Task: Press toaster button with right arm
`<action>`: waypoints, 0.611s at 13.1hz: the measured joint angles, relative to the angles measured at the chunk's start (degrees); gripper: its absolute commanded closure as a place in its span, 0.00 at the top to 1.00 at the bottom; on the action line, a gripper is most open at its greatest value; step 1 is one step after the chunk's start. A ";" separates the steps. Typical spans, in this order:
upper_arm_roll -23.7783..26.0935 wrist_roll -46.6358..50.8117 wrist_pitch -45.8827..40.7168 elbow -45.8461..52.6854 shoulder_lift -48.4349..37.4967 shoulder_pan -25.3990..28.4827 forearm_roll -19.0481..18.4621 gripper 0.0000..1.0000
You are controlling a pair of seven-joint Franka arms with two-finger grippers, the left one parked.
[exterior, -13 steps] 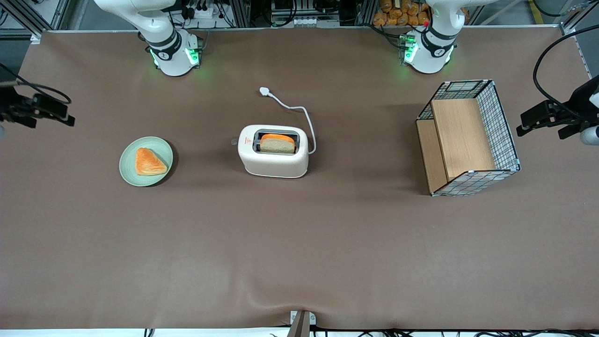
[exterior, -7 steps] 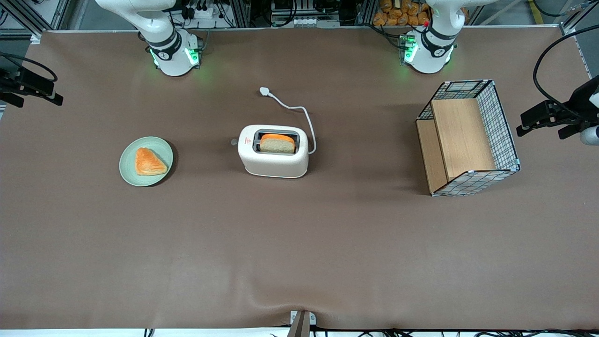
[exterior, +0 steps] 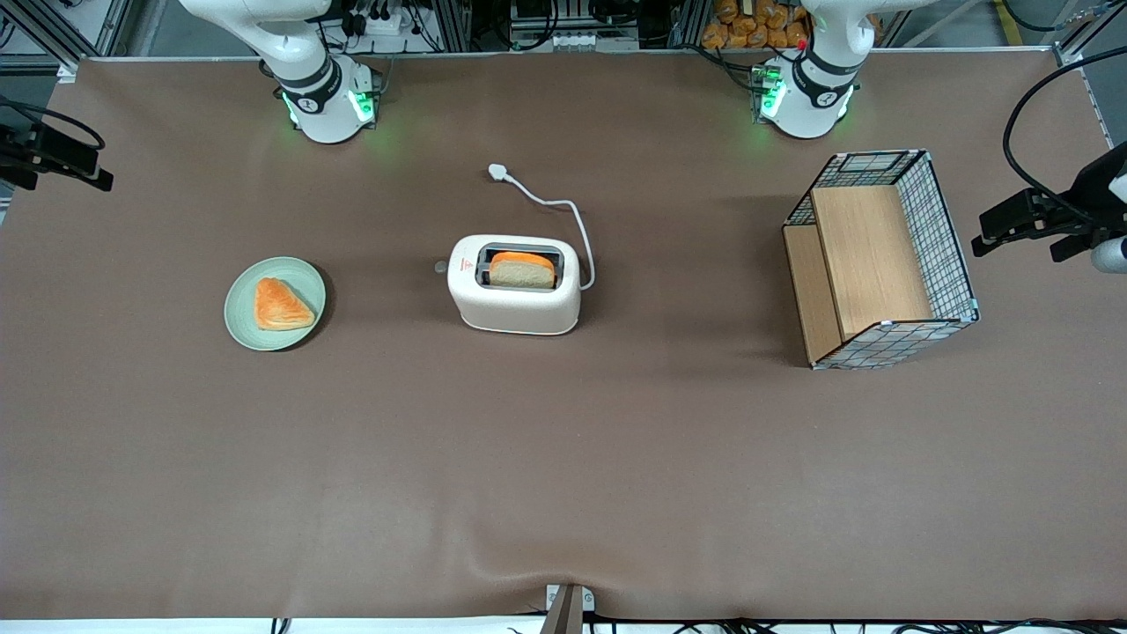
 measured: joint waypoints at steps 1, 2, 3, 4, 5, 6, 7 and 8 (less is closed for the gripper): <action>0.20 1.57 0.03 -0.01 0.02 0.01 -0.32 1.00; 0.35 3.36 0.06 -0.03 0.05 0.03 -0.36 1.00; 0.46 4.56 0.06 -0.06 0.06 0.06 -0.36 1.00; 0.51 5.03 0.18 -0.12 0.07 0.09 -0.37 1.00; 0.53 5.14 0.57 -0.21 0.09 0.10 -0.37 1.00; 0.53 5.14 1.19 -0.36 0.10 0.11 -0.37 1.00; 0.54 5.14 1.85 -0.52 0.13 0.14 -0.37 1.00; 0.58 5.03 2.31 -0.65 0.17 0.20 -0.37 1.00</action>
